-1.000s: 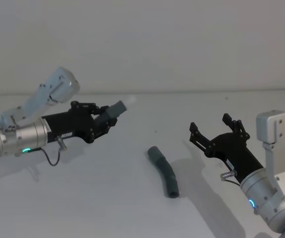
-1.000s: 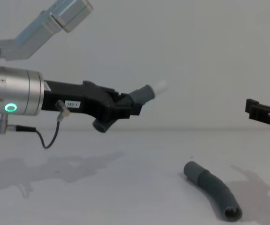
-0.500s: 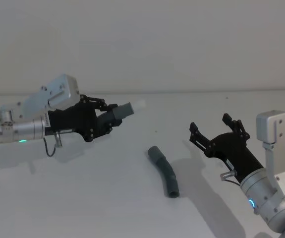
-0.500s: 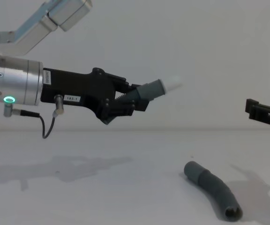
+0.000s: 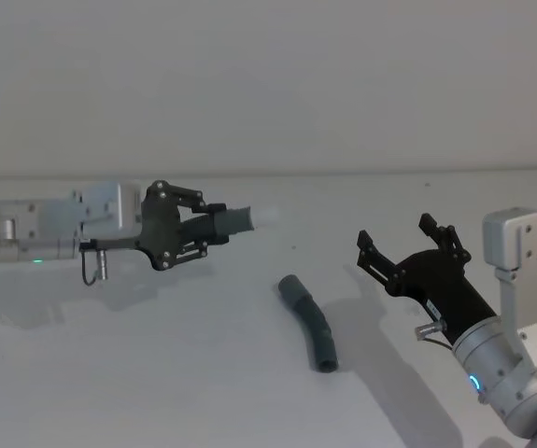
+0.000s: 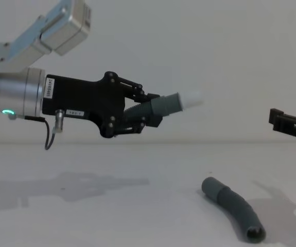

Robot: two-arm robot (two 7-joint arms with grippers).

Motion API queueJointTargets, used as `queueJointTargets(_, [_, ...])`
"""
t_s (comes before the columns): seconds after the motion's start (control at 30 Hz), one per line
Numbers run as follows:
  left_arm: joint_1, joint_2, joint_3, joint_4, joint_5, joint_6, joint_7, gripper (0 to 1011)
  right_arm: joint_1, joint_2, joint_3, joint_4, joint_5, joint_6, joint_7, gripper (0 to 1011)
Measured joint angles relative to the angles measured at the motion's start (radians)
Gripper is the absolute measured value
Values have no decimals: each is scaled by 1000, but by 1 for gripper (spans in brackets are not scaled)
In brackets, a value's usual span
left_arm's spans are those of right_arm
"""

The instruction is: Use both hands to pick up one end of the pipe from the table, align the ends, and insert them.

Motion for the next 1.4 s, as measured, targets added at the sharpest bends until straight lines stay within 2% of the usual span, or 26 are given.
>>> queueJointTargets(0.07, [-7, -3, 4, 15, 10, -35, 0, 345, 0, 0, 0, 0, 0, 0, 0, 1002])
queueJointTargets(0.17, [-25, -10, 13, 57, 35, -118, 0, 344, 0, 0, 0, 0, 0, 0, 0, 1002])
queueJointTargets(0.47, [-53, -26, 29, 132, 71, -250, 7, 344, 0, 0, 0, 0, 0, 0, 0, 1002])
queueJointTargets(0.8, [-69, -44, 36, 183, 87, -336, 25, 345, 0, 0, 0, 0, 0, 0, 0, 1002])
queueJointTargets(1.4, [-83, -66, 49, 224, 86, -394, 35, 345, 0, 0, 0, 0, 0, 0, 0, 1002])
